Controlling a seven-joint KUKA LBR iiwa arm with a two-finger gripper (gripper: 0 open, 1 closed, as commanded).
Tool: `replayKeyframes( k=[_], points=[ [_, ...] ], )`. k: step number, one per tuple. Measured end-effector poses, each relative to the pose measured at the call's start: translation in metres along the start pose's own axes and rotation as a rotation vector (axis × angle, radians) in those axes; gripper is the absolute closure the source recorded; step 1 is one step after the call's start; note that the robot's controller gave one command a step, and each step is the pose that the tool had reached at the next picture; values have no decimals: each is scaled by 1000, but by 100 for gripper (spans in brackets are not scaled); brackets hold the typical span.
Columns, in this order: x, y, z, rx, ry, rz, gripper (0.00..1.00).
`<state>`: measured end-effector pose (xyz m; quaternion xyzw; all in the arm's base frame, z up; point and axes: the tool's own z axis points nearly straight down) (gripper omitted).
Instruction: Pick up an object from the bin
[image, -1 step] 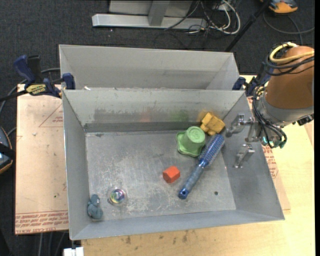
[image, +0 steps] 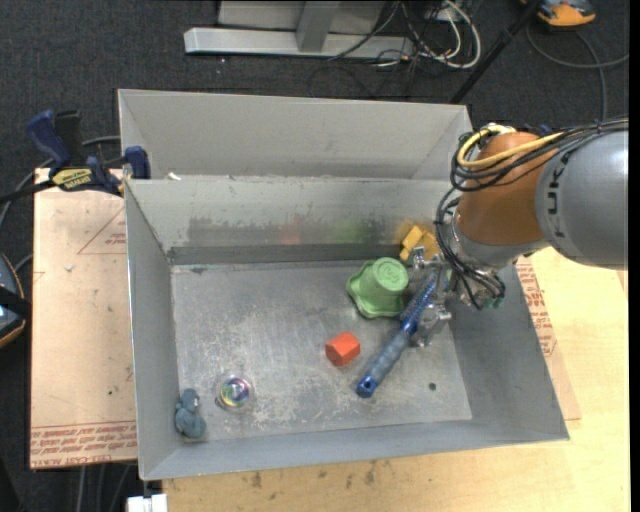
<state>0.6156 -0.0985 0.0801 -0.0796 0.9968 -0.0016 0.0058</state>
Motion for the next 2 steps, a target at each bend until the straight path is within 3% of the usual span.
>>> replayKeyframes(
  k=[1,2],
  points=[
    [0,3,0,-4,2,-5,100],
    [-15,9,-196,-1,0,0,100]
  ],
)
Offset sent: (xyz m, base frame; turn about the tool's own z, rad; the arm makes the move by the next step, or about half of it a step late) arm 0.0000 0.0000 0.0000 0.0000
